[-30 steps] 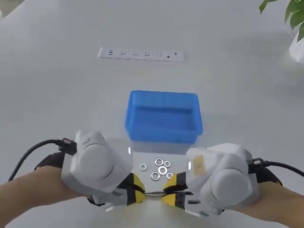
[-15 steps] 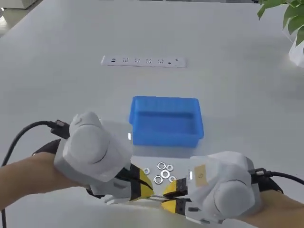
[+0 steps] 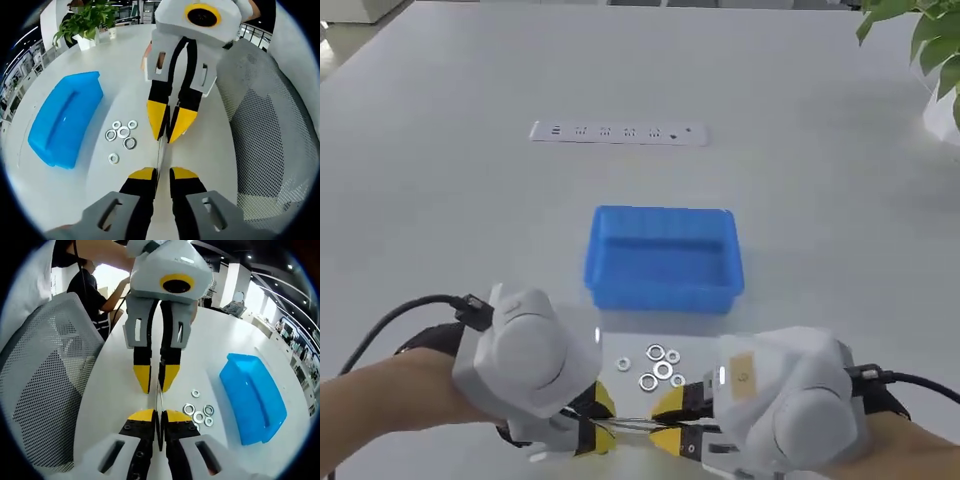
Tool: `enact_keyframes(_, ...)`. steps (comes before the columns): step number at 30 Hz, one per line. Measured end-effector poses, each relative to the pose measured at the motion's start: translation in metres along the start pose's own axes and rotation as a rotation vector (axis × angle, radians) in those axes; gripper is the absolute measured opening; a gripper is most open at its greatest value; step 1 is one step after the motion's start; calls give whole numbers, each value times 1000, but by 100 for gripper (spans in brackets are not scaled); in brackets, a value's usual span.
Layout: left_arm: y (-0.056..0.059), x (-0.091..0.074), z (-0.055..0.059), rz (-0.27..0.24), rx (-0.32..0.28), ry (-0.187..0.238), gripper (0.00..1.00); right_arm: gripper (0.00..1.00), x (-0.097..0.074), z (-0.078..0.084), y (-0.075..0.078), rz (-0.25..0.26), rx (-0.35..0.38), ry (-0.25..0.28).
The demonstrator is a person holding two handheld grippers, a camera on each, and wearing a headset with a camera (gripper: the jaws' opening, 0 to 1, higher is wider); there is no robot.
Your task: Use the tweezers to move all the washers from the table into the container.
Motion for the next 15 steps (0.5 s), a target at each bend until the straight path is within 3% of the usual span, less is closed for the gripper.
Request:
enact_keyframes(1,-1,1,2,-14,-32,-33,14,7,-1,0,1,3,-2,6)
enact_keyframes(2,-3,-1,3,-19,-37,-37,10,7,0,-1,1,3,-3,5)
enact_keyframes(5,-4,-1,1,-7,-20,-45,8,7,1,-1,0,-1,-9,5)
enact_keyframes(7,-2,-9,-1,-9,22,-53,7,7,2,-2,-1,1,-13,2)
enact_keyframes(12,-3,-25,-11,-4,-3,-8,7,7,2,0,-4,5,-24,-15)
enact_keyframes(15,-2,-30,-16,-17,24,2,7,7,0,-1,-3,15,-19,1)
Point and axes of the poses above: the centre of the closed fingertips' face, and the gripper's own axes: x roughly forward along the fingers, y roughly to its right, z roughly out of its underside, the point moved 9 cm from there along -x, roughly backward along the fingers, and after that the axes turned 14 degrees about -z, right-handed, at the moved point
